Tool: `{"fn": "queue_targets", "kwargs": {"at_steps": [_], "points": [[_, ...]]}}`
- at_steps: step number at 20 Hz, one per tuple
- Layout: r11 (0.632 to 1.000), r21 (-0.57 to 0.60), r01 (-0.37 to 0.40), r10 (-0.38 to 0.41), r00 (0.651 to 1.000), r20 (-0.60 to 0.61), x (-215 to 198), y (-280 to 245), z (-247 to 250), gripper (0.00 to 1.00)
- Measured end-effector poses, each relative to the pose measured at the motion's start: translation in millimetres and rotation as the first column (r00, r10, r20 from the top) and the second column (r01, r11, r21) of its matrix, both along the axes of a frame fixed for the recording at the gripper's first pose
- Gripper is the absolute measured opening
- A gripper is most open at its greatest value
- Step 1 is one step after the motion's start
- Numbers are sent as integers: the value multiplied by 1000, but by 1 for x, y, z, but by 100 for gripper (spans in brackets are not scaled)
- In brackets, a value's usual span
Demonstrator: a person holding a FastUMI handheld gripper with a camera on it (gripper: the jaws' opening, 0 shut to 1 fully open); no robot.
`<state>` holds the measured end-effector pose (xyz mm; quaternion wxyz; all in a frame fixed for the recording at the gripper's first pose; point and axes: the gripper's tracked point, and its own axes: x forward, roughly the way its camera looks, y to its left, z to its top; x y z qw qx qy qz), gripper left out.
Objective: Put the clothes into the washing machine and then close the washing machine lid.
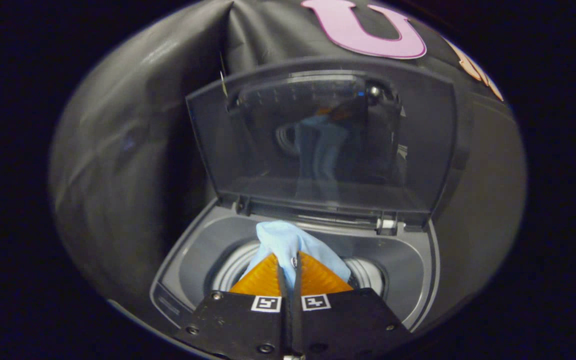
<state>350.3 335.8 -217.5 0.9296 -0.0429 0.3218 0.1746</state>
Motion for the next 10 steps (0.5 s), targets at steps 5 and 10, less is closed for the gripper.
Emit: {"fn": "queue_targets", "kwargs": {"at_steps": [5, 10], "points": [[999, -37, 2, -7, 992, -127, -7, -9, -28, 4], [998, -55, 27, -36, 986, -160, -2, -12, -36, 41]]}}
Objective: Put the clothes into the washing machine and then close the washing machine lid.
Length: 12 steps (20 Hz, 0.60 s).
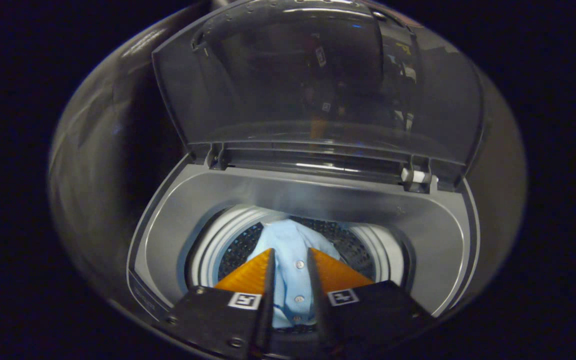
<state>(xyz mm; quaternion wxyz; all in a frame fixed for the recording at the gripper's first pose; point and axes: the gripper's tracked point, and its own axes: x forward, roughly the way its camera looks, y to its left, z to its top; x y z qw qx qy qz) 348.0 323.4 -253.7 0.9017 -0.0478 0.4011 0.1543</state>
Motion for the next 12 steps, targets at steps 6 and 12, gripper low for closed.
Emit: {"fn": "queue_targets", "kwargs": {"at_steps": [6, 12], "points": [[999, -35, 22, -22, 1000, 11, -1, -8, 1, 98], [999, -48, 22, -15, 988, 152, 5, -9, 43, 98]]}}
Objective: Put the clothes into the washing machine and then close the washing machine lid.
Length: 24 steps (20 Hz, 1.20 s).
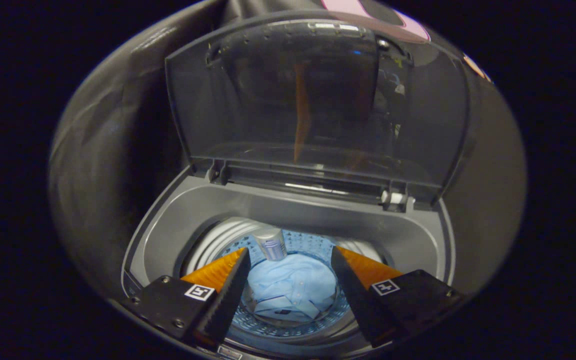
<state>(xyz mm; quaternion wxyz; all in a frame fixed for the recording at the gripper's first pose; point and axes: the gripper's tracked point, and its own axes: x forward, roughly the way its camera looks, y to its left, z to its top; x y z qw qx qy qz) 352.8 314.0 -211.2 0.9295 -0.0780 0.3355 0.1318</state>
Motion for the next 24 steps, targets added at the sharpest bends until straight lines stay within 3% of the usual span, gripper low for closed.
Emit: {"fn": "queue_targets", "kwargs": {"at_steps": [7, 15, 20, 24], "points": [[1000, 26, -4, -1, 979, 203, 7, 11, 112, 98], [996, 91, 2, -41, 903, 427, 23, 37, 254, 96], [988, 153, 31, -118, 790, 602, 49, 46, 318, 96], [992, 85, 91, -124, 666, 736, 68, 38, 347, 96]]}}
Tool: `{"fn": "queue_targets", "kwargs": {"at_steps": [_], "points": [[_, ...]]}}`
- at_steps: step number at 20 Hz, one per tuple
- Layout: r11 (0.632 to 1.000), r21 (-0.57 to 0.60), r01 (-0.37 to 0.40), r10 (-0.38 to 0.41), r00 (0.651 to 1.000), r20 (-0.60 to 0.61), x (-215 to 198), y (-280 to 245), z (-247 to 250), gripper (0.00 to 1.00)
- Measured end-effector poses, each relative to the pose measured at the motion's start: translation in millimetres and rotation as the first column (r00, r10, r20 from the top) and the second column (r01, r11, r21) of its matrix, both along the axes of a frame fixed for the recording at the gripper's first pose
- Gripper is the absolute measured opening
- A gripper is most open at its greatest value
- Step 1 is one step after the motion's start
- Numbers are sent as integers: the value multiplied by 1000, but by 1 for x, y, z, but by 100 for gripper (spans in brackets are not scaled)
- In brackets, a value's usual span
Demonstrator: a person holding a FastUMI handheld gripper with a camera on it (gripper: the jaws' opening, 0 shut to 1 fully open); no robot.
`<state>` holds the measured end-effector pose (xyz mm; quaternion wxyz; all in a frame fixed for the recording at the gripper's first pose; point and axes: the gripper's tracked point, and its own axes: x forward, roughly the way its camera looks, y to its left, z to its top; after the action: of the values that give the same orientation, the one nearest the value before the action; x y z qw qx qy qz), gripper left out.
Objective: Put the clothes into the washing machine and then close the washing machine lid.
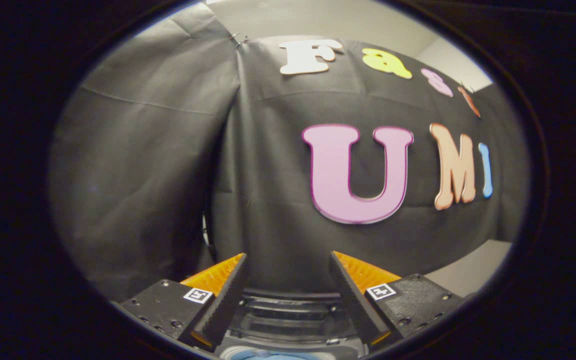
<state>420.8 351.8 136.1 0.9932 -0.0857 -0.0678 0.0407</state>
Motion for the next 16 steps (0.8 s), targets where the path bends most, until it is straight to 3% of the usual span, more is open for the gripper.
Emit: {"fn": "queue_targets", "kwargs": {"at_steps": [7, 12, 16], "points": [[998, -2, 55, -55, 995, 80, 55, 2, 1, 96], [990, 63, 124, -123, 992, -15, 88, 2, -41, 97], [990, -14, 140, -141, 988, -58, 99, 6, -72, 97]]}}
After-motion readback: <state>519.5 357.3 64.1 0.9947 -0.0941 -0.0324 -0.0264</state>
